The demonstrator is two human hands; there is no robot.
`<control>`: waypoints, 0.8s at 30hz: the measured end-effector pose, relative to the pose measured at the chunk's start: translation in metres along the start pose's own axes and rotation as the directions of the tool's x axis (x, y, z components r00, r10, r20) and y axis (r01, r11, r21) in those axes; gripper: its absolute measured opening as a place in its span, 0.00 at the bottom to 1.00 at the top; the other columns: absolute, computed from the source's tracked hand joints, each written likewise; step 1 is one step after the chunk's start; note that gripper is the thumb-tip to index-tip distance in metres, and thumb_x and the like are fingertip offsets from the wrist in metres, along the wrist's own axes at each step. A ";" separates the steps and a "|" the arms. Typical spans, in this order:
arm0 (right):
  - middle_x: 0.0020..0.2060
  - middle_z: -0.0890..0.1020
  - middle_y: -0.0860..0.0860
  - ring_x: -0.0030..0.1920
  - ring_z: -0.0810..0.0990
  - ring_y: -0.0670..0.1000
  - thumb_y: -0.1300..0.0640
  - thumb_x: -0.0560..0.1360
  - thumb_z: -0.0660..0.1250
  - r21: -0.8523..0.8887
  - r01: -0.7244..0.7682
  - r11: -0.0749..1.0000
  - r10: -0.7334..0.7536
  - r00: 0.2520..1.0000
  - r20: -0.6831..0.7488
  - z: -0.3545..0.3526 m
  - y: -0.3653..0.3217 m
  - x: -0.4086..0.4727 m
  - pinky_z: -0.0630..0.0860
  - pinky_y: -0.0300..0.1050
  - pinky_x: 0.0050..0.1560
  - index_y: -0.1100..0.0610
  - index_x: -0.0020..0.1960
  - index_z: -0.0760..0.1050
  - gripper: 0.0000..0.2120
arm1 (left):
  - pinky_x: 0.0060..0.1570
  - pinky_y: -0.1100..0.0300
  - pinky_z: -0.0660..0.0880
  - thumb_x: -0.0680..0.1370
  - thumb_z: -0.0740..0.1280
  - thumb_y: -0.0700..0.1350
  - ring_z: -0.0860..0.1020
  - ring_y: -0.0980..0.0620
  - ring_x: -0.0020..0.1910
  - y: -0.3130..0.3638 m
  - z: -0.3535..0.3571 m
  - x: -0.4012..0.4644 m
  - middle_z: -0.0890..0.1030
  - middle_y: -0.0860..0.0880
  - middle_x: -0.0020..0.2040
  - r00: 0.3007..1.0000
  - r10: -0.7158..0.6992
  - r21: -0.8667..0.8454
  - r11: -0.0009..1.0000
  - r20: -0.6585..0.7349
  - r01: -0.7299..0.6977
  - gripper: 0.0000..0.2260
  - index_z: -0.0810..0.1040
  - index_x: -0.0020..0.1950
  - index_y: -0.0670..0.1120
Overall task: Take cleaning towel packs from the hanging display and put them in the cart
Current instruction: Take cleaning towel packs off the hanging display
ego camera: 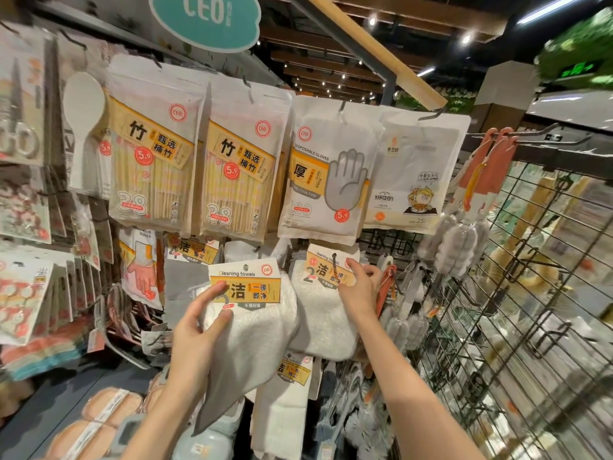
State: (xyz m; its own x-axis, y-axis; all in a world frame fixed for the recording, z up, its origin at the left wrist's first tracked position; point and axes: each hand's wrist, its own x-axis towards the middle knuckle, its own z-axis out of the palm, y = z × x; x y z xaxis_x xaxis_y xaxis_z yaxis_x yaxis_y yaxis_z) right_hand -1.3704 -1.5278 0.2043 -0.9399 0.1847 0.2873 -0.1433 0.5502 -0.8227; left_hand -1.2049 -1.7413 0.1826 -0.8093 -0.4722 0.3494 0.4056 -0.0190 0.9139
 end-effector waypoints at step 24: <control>0.64 0.72 0.50 0.62 0.72 0.45 0.69 0.69 0.71 0.359 0.146 0.922 -0.208 0.968 0.140 -0.035 0.005 -0.047 0.70 0.49 0.66 0.42 0.64 0.69 0.32 | 0.64 0.68 0.64 0.75 0.67 0.33 0.69 0.64 0.66 -0.036 0.088 0.027 0.75 0.60 0.64 0.926 -0.082 0.067 0.996 0.369 0.061 0.21 0.75 0.63 0.53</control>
State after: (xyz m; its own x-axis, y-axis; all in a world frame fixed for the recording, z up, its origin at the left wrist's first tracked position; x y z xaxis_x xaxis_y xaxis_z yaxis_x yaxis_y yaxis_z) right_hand -1.3162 -1.5054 0.2032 -0.9233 -0.0498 0.3807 -0.3810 0.2422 -0.8923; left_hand -1.2783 -1.6758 0.1773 -0.9393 -0.1108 0.3249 0.3257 0.0111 0.9454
